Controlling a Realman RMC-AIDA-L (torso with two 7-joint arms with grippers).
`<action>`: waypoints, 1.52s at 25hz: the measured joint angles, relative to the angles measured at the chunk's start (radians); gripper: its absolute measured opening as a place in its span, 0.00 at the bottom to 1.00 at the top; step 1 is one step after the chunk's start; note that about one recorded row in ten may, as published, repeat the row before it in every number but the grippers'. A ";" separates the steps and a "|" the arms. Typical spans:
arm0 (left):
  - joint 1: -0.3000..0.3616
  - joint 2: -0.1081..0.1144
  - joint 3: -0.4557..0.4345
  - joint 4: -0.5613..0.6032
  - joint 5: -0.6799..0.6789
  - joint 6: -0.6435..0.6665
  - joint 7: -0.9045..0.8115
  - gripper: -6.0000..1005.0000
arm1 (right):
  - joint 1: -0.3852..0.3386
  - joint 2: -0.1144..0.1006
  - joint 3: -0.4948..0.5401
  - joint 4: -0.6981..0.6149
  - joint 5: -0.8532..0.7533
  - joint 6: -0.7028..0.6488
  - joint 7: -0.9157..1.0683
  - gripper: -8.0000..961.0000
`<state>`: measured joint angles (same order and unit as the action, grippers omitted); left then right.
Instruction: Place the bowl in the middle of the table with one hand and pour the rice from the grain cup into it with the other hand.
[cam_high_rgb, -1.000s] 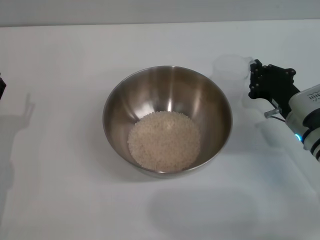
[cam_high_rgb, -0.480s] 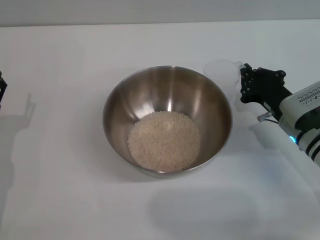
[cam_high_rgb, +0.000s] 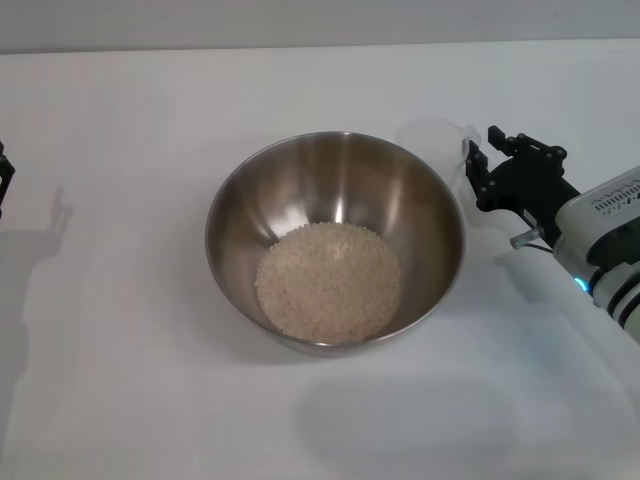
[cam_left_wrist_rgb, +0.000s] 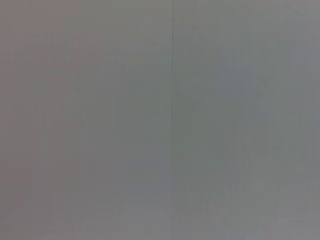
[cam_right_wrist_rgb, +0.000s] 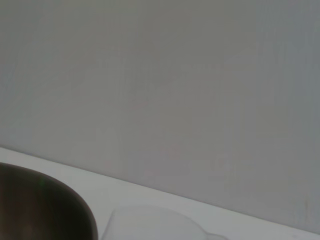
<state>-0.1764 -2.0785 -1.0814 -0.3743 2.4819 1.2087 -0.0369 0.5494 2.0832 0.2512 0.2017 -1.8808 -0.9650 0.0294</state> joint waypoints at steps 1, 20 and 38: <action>0.000 0.000 0.000 0.000 0.000 0.000 0.000 0.83 | -0.003 0.000 0.000 0.001 0.000 -0.004 0.000 0.13; 0.005 0.000 0.000 0.005 0.000 0.000 0.000 0.83 | -0.272 -0.001 0.059 0.055 -0.015 -0.391 -0.002 0.64; 0.013 0.003 -0.012 0.021 -0.001 0.015 0.006 0.83 | -0.418 0.004 0.270 0.040 -0.014 -0.651 -0.015 0.86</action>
<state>-0.1639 -2.0759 -1.0938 -0.3531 2.4811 1.2236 -0.0307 0.1310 2.0872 0.5212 0.2419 -1.8943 -1.6165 0.0147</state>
